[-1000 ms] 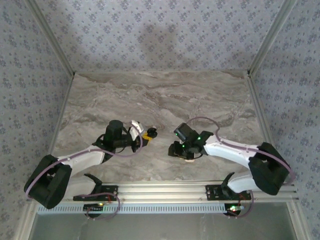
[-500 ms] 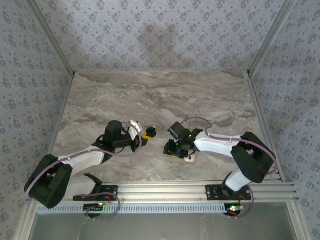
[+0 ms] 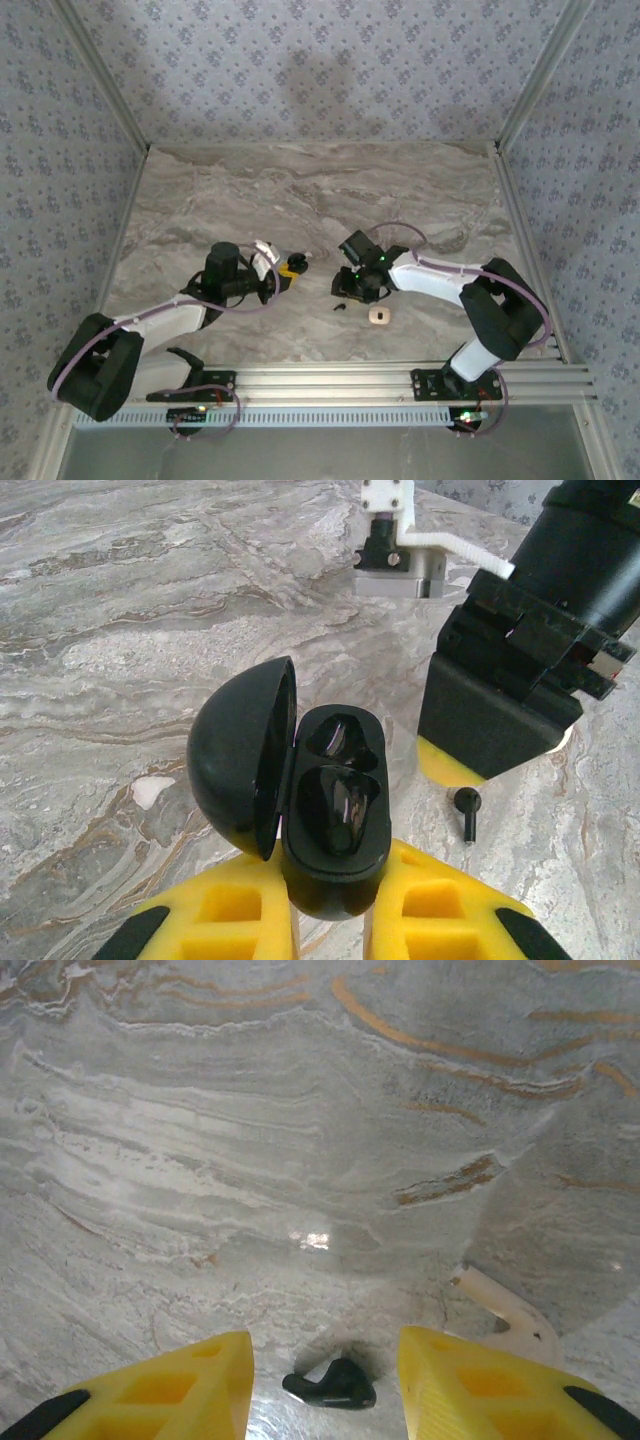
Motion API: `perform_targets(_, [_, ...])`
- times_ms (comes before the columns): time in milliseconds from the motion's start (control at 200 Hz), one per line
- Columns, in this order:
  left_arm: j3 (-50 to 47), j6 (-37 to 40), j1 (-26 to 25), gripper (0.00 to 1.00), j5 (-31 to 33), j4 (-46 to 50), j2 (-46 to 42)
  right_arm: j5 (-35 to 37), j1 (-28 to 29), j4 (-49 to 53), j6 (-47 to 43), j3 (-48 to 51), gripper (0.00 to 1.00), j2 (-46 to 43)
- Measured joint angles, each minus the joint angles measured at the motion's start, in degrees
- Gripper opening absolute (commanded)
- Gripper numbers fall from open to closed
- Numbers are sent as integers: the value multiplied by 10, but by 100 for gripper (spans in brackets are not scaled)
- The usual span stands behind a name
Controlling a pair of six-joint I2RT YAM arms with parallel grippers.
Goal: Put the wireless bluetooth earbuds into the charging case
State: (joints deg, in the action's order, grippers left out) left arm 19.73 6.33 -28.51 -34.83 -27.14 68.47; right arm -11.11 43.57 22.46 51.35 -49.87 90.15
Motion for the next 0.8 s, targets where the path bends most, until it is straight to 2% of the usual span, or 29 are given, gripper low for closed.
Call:
perform_targets(385, [-4, 0, 14, 10, -2, 1, -8, 33, 14, 125, -24, -68, 44, -10])
perform_targets(800, [-6, 0, 24, 11, -5, 3, -19, 24, 38, 153, -27, -107, 44, 66])
